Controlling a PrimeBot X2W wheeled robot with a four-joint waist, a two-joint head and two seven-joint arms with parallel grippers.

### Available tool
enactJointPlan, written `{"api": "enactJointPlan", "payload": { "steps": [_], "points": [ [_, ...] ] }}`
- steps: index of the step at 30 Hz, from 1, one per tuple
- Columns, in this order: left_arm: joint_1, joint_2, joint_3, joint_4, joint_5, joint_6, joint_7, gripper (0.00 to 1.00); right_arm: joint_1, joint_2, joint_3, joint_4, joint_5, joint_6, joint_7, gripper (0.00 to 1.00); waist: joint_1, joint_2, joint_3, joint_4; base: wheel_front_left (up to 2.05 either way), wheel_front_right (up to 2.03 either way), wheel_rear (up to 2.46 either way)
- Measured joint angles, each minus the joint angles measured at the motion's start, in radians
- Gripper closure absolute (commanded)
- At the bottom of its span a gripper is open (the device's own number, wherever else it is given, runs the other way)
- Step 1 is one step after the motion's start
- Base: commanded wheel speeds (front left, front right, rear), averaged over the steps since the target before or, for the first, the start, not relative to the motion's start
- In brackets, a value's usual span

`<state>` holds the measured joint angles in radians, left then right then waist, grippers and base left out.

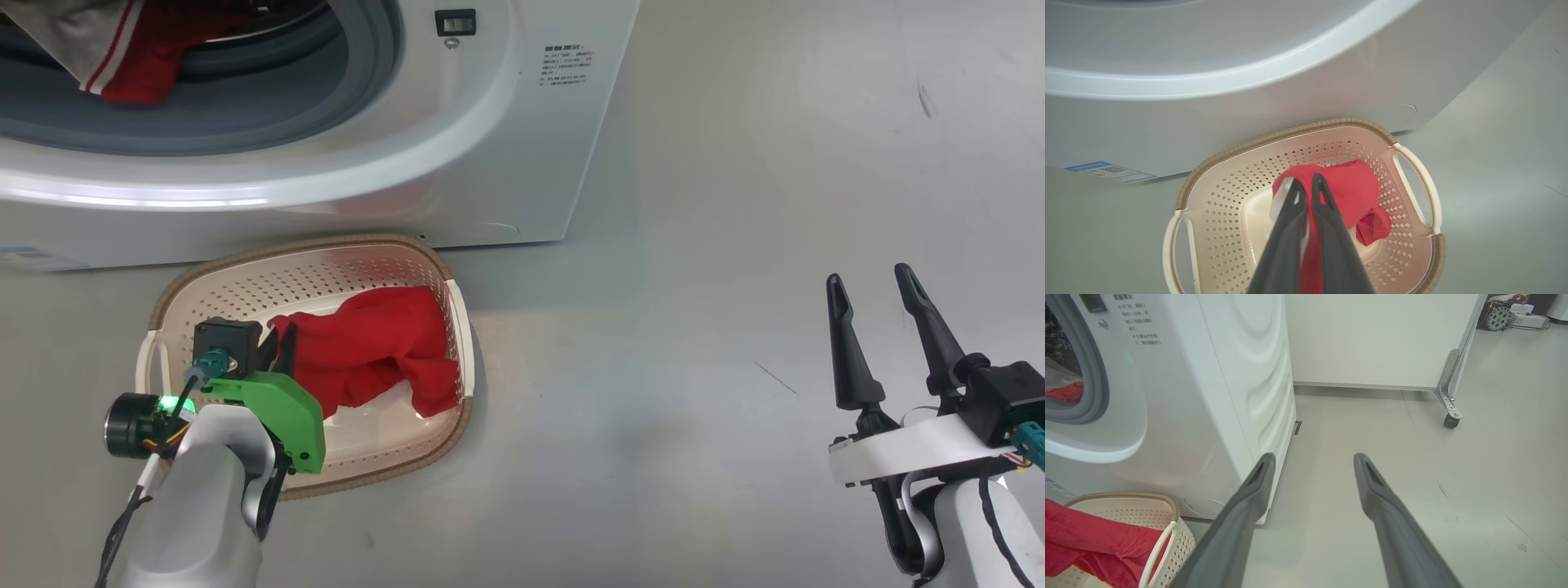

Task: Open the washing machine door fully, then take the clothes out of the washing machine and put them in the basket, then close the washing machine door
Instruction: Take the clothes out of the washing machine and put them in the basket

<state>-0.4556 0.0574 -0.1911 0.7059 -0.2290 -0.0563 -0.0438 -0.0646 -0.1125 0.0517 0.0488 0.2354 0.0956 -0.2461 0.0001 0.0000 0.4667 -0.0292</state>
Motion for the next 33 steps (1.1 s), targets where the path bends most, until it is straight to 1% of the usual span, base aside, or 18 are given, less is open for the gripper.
{"api": "enactJointPlan", "payload": {
  "steps": [8,14,15,16,17,25,26,29,30,33],
  "points": [
    [-0.048,-0.002,0.018,0.084,-0.019,0.009,-0.014,1.00,-0.017,-0.008,-0.016,0.001,0.001,0.000,0.000,0.00,0.0000,0.0000,0.046,-0.024,0.00,0.00,0.00],
    [-0.079,-0.007,0.012,0.135,-0.025,0.008,-0.030,1.00,-0.026,-0.011,-0.021,0.006,0.001,0.000,0.000,0.00,0.0000,0.0000,0.052,-0.023,0.00,0.00,0.00],
    [-0.080,-0.008,0.011,0.148,-0.025,0.008,-0.030,0.60,-0.029,-0.011,-0.022,0.007,0.001,0.000,0.000,0.00,0.0000,0.0000,0.051,-0.022,0.00,0.00,0.00],
    [-0.080,-0.008,0.007,0.162,-0.025,0.008,-0.032,0.06,-0.030,-0.011,-0.025,0.009,0.001,0.000,0.000,0.00,0.0000,0.0000,0.049,-0.020,0.00,0.00,0.00],
    [-0.081,-0.010,0.004,0.173,-0.026,0.008,-0.033,0.00,-0.030,-0.012,-0.027,0.012,0.001,0.000,0.000,0.00,0.0000,0.0000,0.047,-0.018,0.00,0.00,0.00],
    [-0.099,-0.015,-0.005,0.208,-0.030,0.005,-0.088,0.00,-0.030,-0.013,-0.027,0.026,0.001,0.000,-0.002,0.00,0.0000,0.0000,0.020,-0.001,0.00,0.00,0.00],
    [-0.102,-0.016,-0.009,0.211,-0.030,0.000,-0.097,0.00,-0.030,-0.013,-0.028,0.029,0.001,0.000,-0.002,0.00,0.0000,0.0000,0.015,0.002,0.00,0.00,0.00],
    [-0.103,-0.018,-0.024,0.220,-0.024,-0.003,-0.129,0.00,-0.030,-0.013,-0.030,0.042,0.001,0.000,-0.002,0.00,0.0000,0.0000,-0.004,0.011,0.00,0.00,0.00],
    [-0.103,-0.020,-0.037,0.221,-0.021,-0.011,-0.155,0.00,-0.030,-0.012,-0.031,0.050,0.001,0.000,-0.003,0.00,0.0000,0.0000,-0.020,0.018,0.00,0.00,0.00],
    [-0.103,-0.024,-0.042,0.219,-0.020,-0.012,-0.179,0.00,-0.030,-0.011,-0.031,0.060,0.001,0.000,-0.006,0.00,0.0000,0.0000,-0.047,0.031,0.00,0.00,0.00]
  ]
}}
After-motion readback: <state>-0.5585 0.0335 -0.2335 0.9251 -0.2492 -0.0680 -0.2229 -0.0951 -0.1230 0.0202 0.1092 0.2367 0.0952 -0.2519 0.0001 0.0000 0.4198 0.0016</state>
